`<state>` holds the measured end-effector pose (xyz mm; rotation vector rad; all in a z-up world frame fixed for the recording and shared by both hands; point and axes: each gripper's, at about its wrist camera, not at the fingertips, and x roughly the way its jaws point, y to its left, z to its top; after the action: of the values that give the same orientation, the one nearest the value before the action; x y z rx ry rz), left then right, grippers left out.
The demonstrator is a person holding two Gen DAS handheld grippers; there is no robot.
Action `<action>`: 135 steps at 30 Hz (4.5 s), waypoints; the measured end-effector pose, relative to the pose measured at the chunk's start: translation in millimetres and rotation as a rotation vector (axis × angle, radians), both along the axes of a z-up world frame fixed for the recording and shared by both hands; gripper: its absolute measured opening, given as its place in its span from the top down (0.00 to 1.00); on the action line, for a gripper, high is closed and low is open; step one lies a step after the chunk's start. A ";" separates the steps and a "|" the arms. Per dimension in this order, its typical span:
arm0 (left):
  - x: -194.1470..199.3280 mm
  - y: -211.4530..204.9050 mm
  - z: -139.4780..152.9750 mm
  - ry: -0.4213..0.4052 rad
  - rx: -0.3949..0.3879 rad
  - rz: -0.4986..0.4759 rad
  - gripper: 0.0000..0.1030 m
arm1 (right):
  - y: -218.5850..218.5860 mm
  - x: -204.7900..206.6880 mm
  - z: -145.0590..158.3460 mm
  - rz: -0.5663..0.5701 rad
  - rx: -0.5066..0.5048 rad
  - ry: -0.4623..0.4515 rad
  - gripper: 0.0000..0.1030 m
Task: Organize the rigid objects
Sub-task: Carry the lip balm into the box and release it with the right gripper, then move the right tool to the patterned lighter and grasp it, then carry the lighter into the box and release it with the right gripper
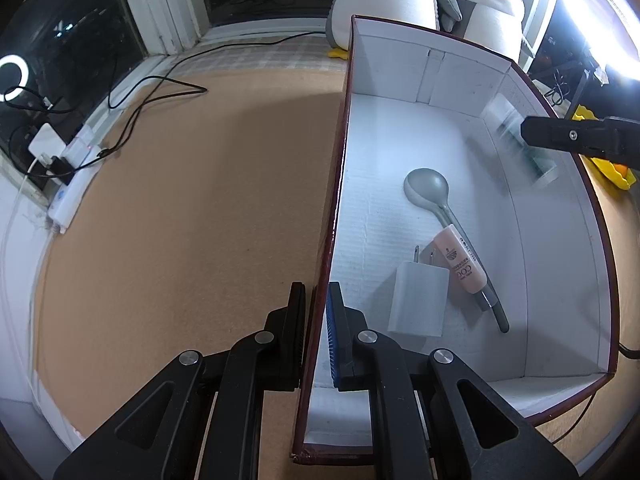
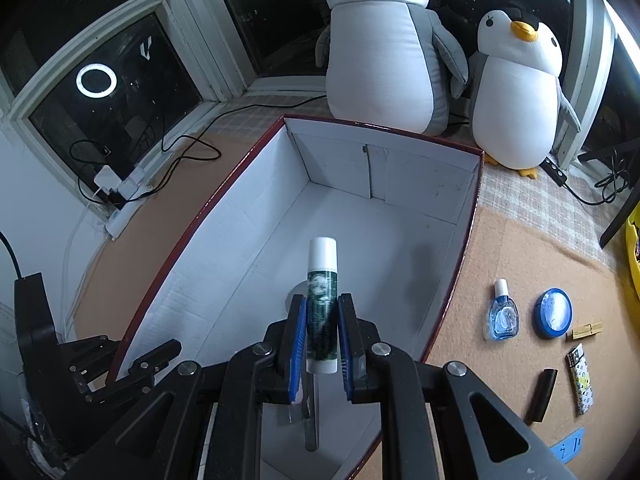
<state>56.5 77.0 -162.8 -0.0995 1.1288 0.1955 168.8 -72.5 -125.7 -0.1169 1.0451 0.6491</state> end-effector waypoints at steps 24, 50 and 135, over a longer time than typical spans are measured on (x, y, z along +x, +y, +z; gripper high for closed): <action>0.0 -2.0 0.6 -0.001 0.000 -0.001 0.91 | -32.1 -17.6 30.0 -0.011 0.058 -0.104 0.47; -1.7 -5.7 3.9 0.004 0.003 -0.002 0.91 | -253.5 9.5 -13.8 -0.384 -0.094 -0.041 0.39; -13.2 -1.4 13.8 -0.056 -0.034 -0.016 0.91 | -81.9 -69.5 51.8 -0.030 -0.054 -0.199 0.80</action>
<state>43.3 75.6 -149.0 -0.1253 1.0767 0.1581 99.3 -154.3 -73.9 -0.2086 0.8713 0.5697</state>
